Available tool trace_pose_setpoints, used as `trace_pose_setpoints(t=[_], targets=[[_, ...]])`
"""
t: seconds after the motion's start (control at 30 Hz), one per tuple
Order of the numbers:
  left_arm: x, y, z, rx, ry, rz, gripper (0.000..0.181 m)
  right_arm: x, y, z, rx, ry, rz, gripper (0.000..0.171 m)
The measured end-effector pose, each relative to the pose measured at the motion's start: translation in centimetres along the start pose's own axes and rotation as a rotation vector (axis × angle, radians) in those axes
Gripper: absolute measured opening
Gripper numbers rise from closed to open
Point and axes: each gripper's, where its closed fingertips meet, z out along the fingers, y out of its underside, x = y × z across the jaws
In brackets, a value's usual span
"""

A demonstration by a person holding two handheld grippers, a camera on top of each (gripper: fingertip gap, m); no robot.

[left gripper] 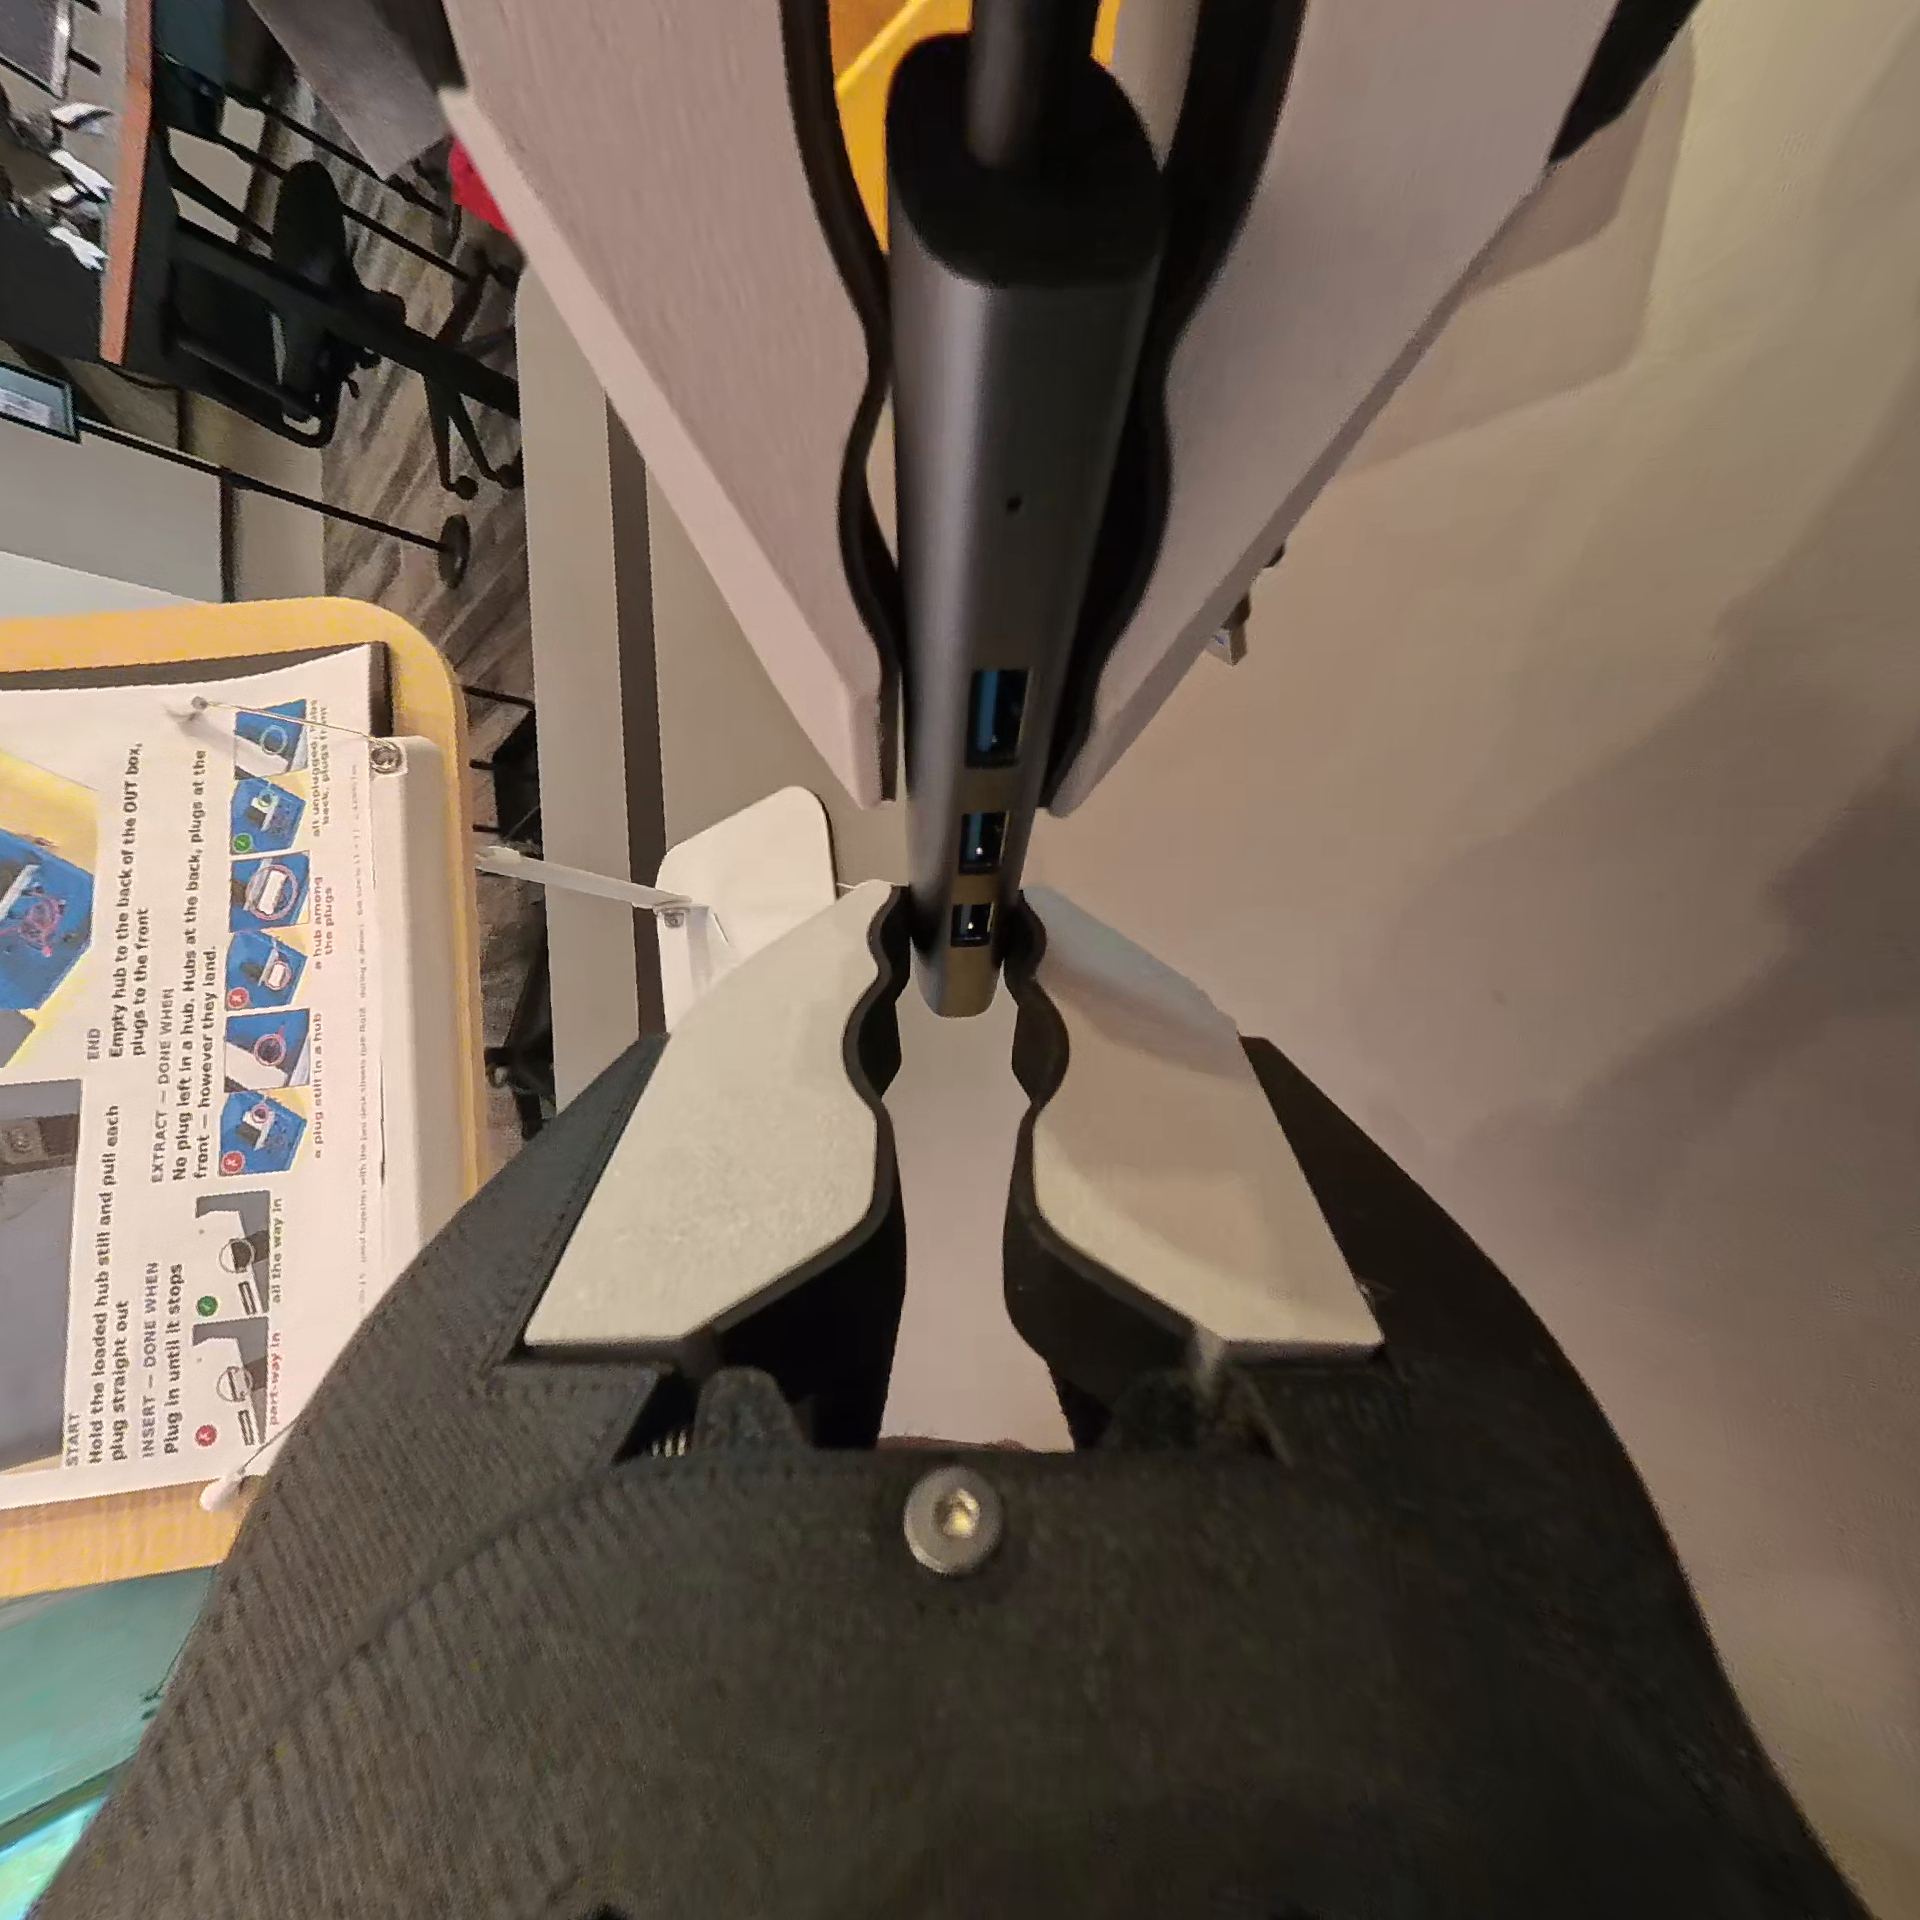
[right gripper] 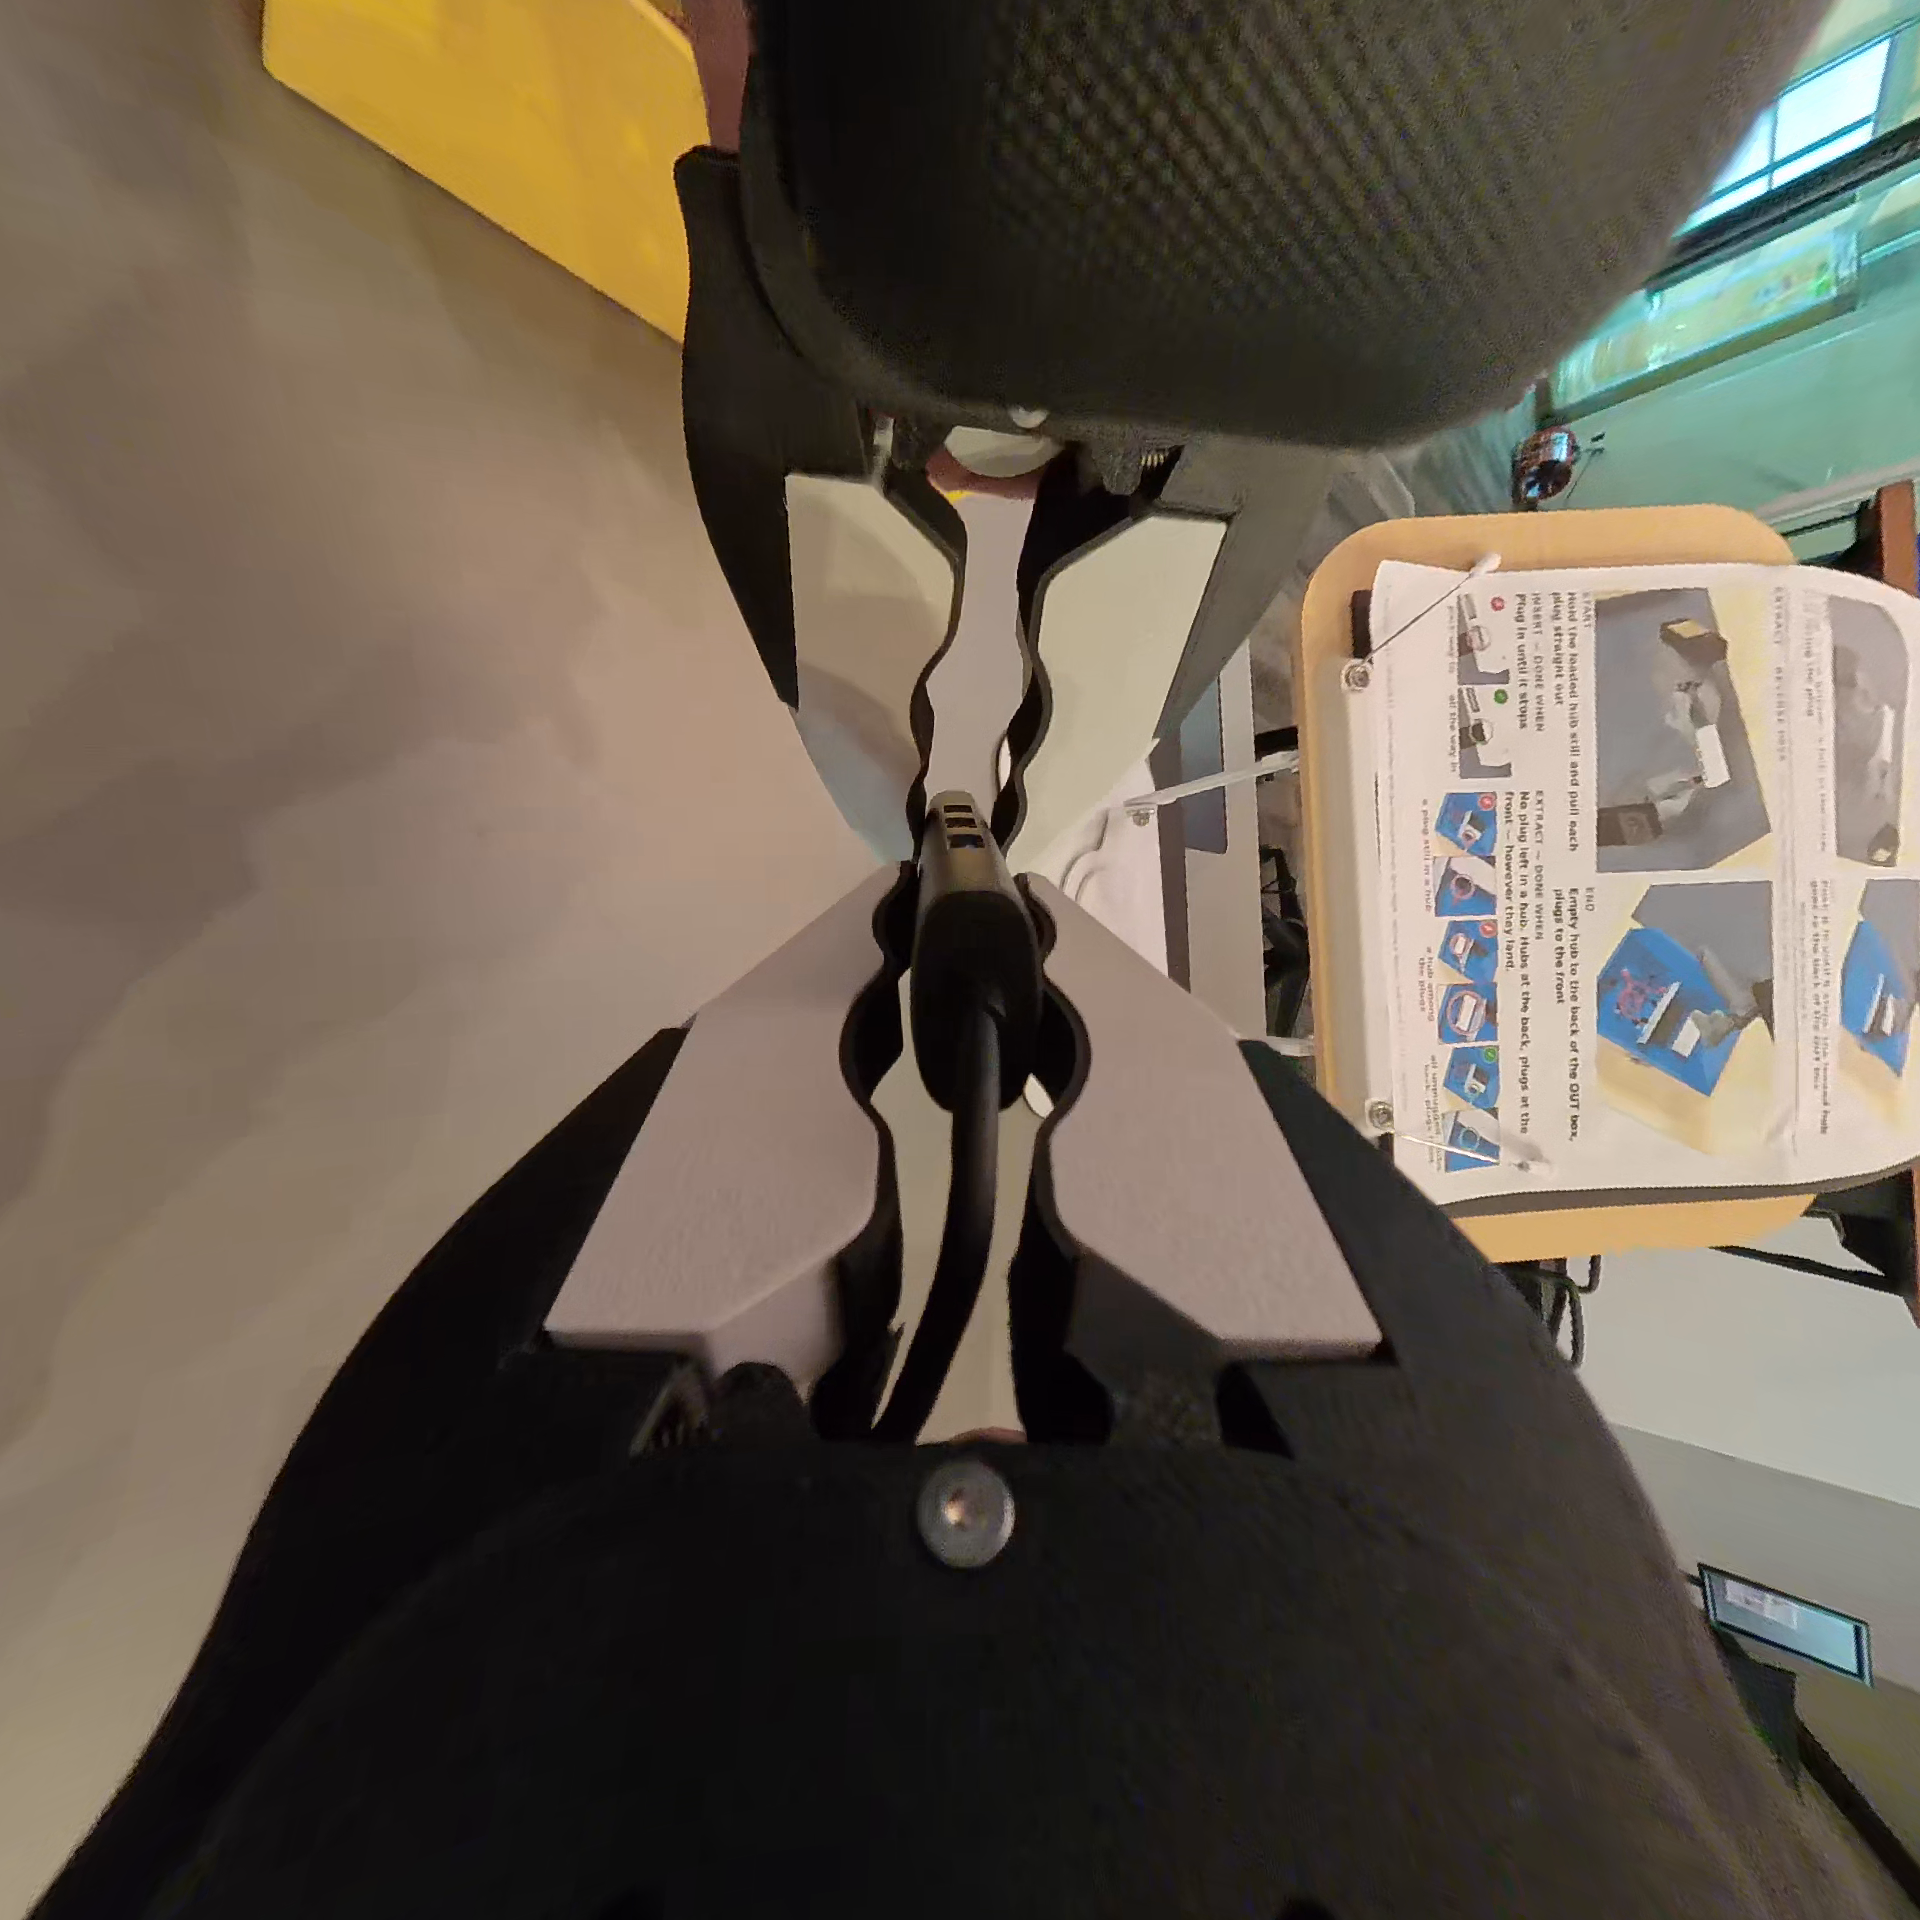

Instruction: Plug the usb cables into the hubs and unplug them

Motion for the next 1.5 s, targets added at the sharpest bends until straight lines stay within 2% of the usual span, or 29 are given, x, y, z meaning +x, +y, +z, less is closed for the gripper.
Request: trace_pose_setpoints(t=[0.37, 0.63, 0.67, 0.77, 0.83, 1.07, 1.5], targets=[[0.3, 0.5, 0.2, -0.06, 0.013, -0.036, 0.016, -0.3, 1.5, 0.3, -0.036, -0.014, 0.019, 0.015], [0.2, 0.0, 0.1, -0.047, 0.029, -0.093, 0.018, -0.4, 2.0, 0.4, -0.045, -0.018, 0.027, 0.013], [0.1, -0.1, -0.1, -0.035, 0.029, -0.107, 0.023, -0.4, 2.4, 0.5, -0.06, -0.014, 0.022, 0.013], [-0.6, 0.9, -0.6, -0.087, 0.0, -0.145, 0.055, -0.4, 2.7, 0.7, -0.044, -0.016, 0.036, 0.014], [-0.8, 1.6, -1.3, -0.106, -0.014, -0.173, 0.065, -0.2, 3.1, 0.7, -0.051, -0.004, 0.034, 0.014], [-1.0, 4.6, -4.8, -0.166, -0.088, -0.275, 0.071, 0.2, 3.7, 1.1, -0.048, 0.031, 0.017, 0.013], [0.2, 10.0, -11.7, -0.236, -0.224, -0.454, 0.064, 0.7, 3.7, 1.6, -0.029, 0.059, 0.022, 0.014]])
